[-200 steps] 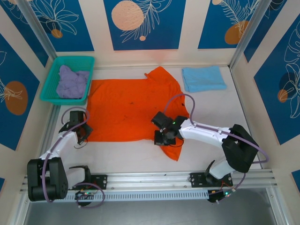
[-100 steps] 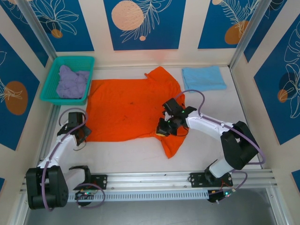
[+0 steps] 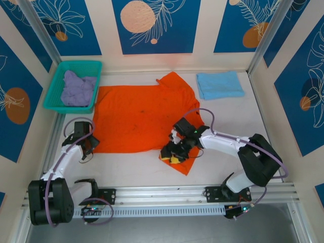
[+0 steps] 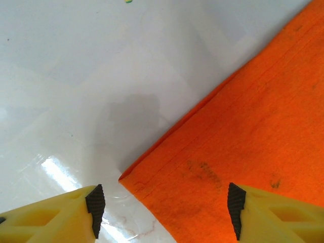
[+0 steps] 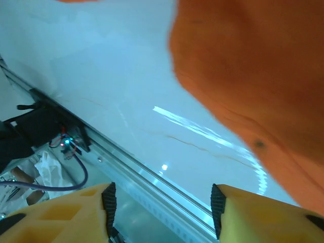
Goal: Fold and stack the t-shirts
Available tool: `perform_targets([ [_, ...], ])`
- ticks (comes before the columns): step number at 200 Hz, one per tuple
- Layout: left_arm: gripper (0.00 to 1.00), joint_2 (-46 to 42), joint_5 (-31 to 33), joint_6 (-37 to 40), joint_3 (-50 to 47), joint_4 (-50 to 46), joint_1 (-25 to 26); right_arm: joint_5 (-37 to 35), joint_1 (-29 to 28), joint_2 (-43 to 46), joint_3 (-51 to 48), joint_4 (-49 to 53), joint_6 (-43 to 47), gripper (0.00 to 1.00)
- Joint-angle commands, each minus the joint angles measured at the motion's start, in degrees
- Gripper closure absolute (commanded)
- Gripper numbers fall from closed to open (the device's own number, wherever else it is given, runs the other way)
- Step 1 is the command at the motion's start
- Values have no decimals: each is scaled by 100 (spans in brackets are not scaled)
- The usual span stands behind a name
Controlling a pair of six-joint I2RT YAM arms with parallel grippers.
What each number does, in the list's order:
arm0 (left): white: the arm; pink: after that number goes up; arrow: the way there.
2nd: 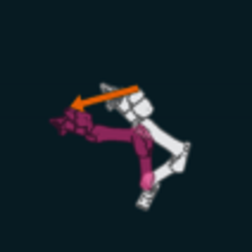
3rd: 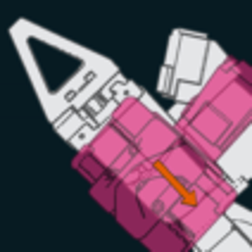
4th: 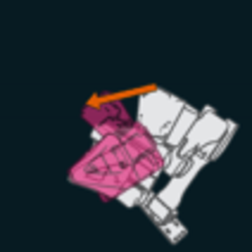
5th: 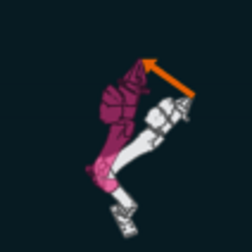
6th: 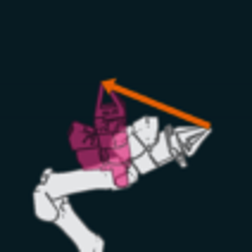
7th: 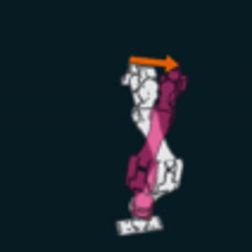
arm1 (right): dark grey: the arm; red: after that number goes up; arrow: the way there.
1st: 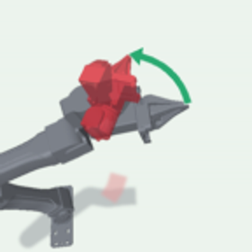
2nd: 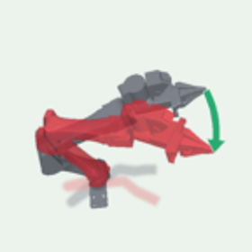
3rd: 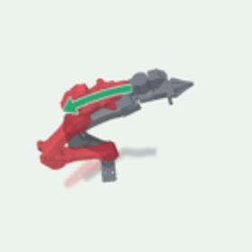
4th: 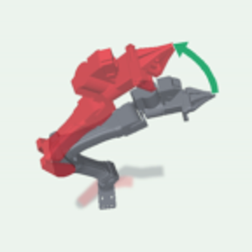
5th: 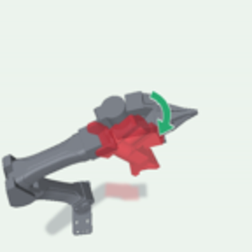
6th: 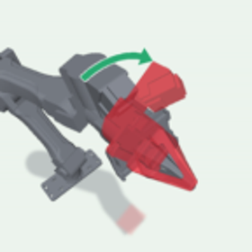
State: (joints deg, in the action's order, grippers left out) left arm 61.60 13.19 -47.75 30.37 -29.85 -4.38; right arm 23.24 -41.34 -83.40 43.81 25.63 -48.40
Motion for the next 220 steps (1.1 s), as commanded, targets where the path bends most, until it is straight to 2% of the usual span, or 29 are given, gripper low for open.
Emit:
perform_targets([
  [1,31,-129,173,-137,-50,-309,-54,-38,275,925,-404,197,-215,42],
  [21,30,-148,288,-167,-23,-406,-63,-533,595,1659,-695,691,-387,41],
  [44,31,-129,417,-172,0,-434,-72,-1283,671,1959,-881,1393,-568,44],
  [64,36,-105,531,-140,1,-417,-80,-1412,521,2052,-1135,1417,-857,48],
  [94,40,-72,398,-60,-44,-257,-80,-2105,81,2075,-1347,1614,-1433,49],
  [126,42,90,32,56,-53,-33,-80,-2192,-269,2025,-1594,1244,-1855,51],
  [180,46,194,-41,75,-84,100,-80,-2306,-677,1580,-1513,733,-2068,58],
  [202,48,155,-5,91,-92,82,-80,-2429,-705,1304,-1460,725,-2049,66],
  [220,49,120,63,92,-93,24,-80,-2579,-726,1220,-1456,775,-2059,80],
])
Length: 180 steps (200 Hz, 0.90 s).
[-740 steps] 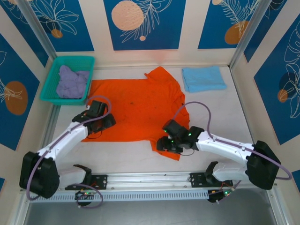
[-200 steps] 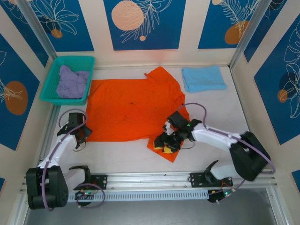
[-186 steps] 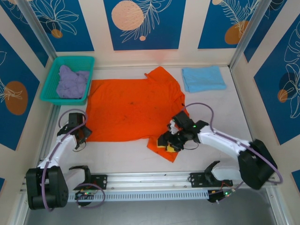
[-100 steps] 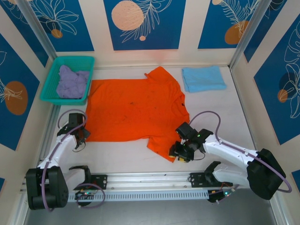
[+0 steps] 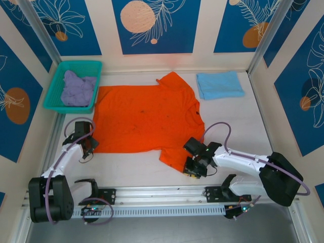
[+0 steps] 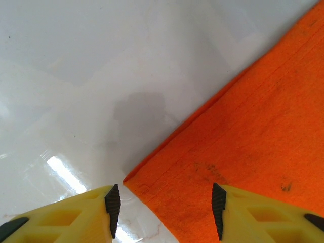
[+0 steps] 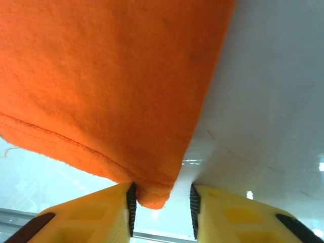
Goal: Fold and stack the t-shirts
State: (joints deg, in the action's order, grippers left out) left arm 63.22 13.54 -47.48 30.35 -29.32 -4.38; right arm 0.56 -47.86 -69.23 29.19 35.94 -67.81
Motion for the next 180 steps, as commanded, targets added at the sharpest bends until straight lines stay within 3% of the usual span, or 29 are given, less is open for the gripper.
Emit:
perform_targets([
  [1,49,-40,31,69,-91,-33,-80,-324,-79,-196,3,-247,-118,81],
  [26,49,-128,117,14,-108,-141,-81,-643,-108,-73,69,37,-110,100],
  [81,47,-198,-44,54,-116,-349,-81,-1224,-14,401,40,835,-256,100],
  [129,43,-134,-542,312,-7,-691,-32,-1331,177,1537,-398,1030,-572,100],
  [180,44,-60,-292,250,59,-856,7,-1487,312,1998,-352,1256,-586,100],
])
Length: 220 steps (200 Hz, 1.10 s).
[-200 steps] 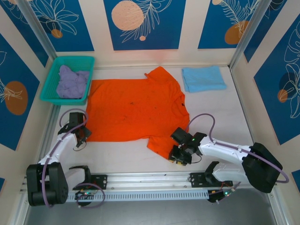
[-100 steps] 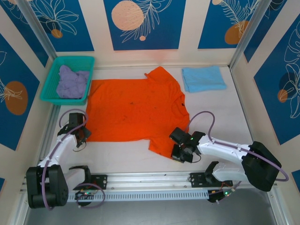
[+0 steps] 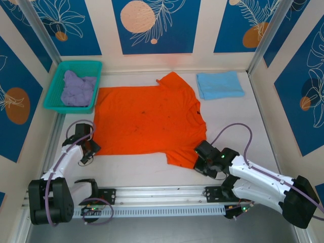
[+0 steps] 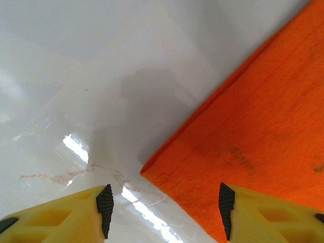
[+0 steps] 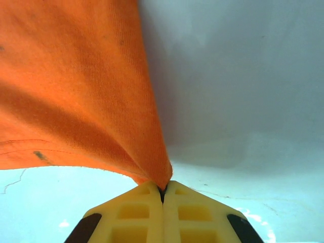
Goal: Fold and stack the t-shirts
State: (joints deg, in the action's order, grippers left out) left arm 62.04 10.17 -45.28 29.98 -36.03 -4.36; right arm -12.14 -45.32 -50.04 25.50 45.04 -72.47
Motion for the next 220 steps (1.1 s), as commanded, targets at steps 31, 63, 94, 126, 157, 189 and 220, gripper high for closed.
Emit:
perform_targets([
  [31,44,391,-152,-68,78,-8,6,-260,69,274,26,472,-176,100],
  [63,47,739,-400,-75,17,282,4,-338,76,598,-36,553,-285,100],
  [94,53,817,-310,-85,38,325,10,-341,84,614,6,627,-281,100],
  [126,71,911,-199,-56,159,377,5,-376,85,703,-6,660,-321,100],
  [157,95,989,-294,-15,149,415,5,-510,85,764,101,878,-355,100],
  [189,100,576,-358,-5,85,171,181,-656,67,918,179,1132,-382,100],
  [220,100,42,-409,-55,52,-218,365,-727,-64,949,336,1009,-293,100],
])
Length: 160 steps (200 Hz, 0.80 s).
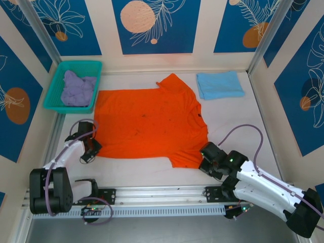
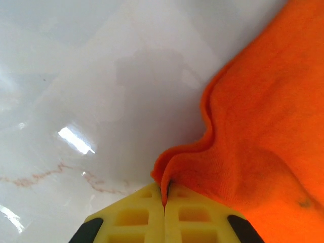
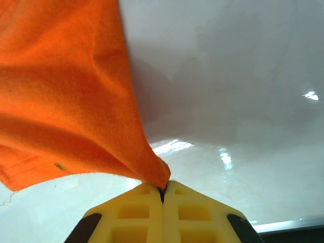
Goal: Fold and stack the t-shirts
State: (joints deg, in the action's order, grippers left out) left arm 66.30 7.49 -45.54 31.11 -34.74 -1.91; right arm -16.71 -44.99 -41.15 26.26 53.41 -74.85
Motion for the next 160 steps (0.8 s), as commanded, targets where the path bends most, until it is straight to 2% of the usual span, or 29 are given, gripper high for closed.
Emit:
perform_targets([
  [1,100,-396,-141,-31,-61,-352,121,-271,-97,56,267,149,-34,100],
  [28,100,-545,-136,-4,160,-470,121,-482,-93,-369,846,-168,403,100],
  [65,100,-87,-68,-57,938,-481,120,-656,196,-1717,2212,-564,1368,100],
  [99,100,579,247,-205,1720,-498,112,-461,898,-2997,3342,-984,2116,100],
  [123,100,1384,216,-257,2435,-627,104,-309,1419,-3975,4187,-1066,2487,100],
  [160,99,2402,259,-380,3329,-711,85,414,2200,-5583,5421,-1069,2797,100],
])
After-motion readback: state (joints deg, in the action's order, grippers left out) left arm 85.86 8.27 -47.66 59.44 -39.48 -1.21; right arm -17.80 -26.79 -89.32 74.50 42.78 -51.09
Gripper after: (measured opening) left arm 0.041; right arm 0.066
